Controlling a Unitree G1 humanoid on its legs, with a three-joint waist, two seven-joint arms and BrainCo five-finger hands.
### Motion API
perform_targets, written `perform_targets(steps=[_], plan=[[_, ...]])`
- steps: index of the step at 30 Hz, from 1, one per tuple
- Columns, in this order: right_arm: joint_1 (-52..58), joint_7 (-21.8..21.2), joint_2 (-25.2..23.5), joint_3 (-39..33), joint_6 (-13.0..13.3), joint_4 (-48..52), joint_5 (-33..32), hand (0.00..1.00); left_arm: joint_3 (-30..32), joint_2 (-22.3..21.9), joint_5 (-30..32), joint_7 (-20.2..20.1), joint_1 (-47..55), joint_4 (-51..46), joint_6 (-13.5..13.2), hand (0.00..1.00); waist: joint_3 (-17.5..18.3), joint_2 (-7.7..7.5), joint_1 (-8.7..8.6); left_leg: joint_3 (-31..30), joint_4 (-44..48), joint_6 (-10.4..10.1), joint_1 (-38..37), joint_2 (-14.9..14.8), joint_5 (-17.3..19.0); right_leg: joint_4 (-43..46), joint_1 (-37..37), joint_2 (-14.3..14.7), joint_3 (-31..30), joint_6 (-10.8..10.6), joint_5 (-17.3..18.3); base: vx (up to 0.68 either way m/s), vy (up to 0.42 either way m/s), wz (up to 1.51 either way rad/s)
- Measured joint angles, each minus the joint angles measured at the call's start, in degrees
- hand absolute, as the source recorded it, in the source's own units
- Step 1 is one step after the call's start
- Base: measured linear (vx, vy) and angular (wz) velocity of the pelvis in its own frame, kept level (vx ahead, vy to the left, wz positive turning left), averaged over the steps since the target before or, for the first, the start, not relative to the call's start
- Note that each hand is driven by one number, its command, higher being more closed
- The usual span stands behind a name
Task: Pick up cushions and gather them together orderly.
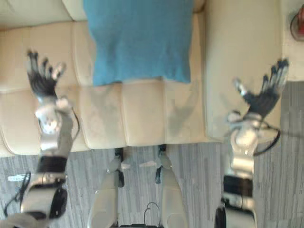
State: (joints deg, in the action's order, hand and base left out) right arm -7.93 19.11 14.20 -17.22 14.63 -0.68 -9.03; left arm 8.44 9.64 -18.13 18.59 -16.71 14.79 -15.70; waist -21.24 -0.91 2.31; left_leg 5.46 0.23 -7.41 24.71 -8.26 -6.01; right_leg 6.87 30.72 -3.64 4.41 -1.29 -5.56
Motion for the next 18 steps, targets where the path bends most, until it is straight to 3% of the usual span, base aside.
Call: perform_targets(steps=[2,6,12,18], plan=[[5.0,-1.1,-3.0,1.4,-0.1,-0.3,2.7,0.0,-0.5,-3.4,1.1,-1.6,7.4,0.6,0.4,0.0,1.0,0.16,0.4,0.4,0.1,0.1,-2.9,0.0,0.7,1.4,-2.2,-0.1,0.0,-0.1,1.5,0.1,-0.011,0.07],[14.4,-4.6,-8.3,6.4,-0.6,-7.2,6.8,0.0,-1.1,-7.4,4.9,-5.3,19.0,8.8,2.5,0.0,6.8,0.75,0.92,1.4,2.5,0.8,-8.5,-0.2,4.4,3.8,-7.6,-0.2,0.0,-0.4,5.2,0.09,-0.008,-0.03],[18.1,-9.2,-12.3,6.7,-3.9,-28.7,6.6,0.0,-0.4,-10.6,11.1,-9.0,22.7,26.9,5.9,0.0,12.7,1.88,0.82,3.3,4.2,0.6,-16.0,-0.3,7.9,4.5,-14.5,-0.6,0.1,-0.8,8.7,0.06,0.025,-0.1],[18.1,-11.0,-14.4,3.4,-6.1,-44.2,5.0,0.0,1.8,-11.1,14.7,-11.2,22.4,37.2,7.6,0.0,16.7,1.82,0.35,3.5,1.6,0.3,-21.7,-0.2,8.3,0.1,-21.1,-0.6,0.8,-2.0,7.9,0.08,0.033,0.0]])
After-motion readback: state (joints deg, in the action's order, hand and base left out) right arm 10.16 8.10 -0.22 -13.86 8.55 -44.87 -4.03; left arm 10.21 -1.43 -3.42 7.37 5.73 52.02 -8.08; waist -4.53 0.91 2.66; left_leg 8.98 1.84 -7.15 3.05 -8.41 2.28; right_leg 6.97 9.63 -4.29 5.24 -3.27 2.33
